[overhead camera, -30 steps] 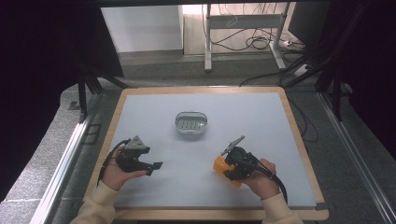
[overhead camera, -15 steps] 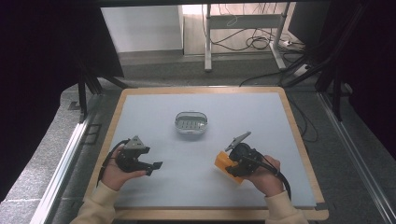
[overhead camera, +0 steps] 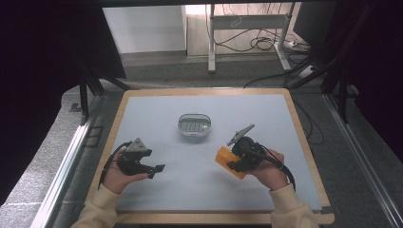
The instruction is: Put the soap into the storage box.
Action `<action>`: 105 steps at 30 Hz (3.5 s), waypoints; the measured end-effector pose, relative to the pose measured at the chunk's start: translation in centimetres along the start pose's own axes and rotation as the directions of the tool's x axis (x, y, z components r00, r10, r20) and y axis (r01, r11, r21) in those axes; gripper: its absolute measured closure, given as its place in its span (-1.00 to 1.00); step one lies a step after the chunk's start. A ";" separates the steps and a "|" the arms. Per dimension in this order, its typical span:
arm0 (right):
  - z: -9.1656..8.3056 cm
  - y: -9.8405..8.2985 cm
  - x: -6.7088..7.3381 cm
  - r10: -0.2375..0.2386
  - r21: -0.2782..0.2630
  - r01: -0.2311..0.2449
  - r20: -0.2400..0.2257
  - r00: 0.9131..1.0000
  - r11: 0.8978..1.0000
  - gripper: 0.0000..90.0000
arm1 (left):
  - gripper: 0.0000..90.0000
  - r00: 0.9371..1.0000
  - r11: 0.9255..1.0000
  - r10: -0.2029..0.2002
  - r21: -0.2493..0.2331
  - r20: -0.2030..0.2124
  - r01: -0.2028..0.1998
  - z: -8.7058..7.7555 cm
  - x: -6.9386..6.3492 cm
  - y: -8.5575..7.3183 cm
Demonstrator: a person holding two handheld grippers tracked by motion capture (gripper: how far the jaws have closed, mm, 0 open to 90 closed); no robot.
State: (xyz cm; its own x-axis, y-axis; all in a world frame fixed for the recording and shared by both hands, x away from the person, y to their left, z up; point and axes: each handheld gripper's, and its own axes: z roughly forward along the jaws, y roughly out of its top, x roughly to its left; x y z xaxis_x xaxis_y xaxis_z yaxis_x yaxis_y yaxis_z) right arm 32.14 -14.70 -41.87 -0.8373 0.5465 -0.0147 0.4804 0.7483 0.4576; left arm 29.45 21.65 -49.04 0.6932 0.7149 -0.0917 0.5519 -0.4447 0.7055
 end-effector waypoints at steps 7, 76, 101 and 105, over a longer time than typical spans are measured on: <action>-0.2 1.1 -0.5 -0.013 -0.019 0.012 -0.017 1.000 1.000 0.37 | -0.58 1.000 1.000 -0.001 -0.001 -0.001 0.001 0.0 0.0 0.0; 2.1 9.9 -4.3 -0.098 -0.045 0.098 0.002 0.995 0.994 0.37 | -0.58 1.000 1.000 -0.005 -0.005 0.021 0.005 -0.3 -0.1 0.2; 3.0 11.8 -4.5 -0.130 -0.053 0.130 0.003 0.992 0.990 0.37 | -0.58 1.000 1.000 -0.001 -0.005 0.021 0.001 -0.3 0.0 0.2; 3.3 12.1 -4.5 -0.135 -0.042 0.135 0.009 0.991 0.990 0.37 | -0.58 1.000 1.000 -0.004 -0.007 0.018 0.004 -0.4 0.0 0.2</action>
State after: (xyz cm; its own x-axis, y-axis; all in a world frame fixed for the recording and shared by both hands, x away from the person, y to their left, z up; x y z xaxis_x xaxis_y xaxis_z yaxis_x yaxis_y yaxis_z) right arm 42.61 -6.86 -39.14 -0.8923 0.4436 -0.0840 0.3512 0.7989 0.4882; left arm 29.37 21.72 -48.65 0.6995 0.7065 -0.1072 0.5514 -0.4382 0.7099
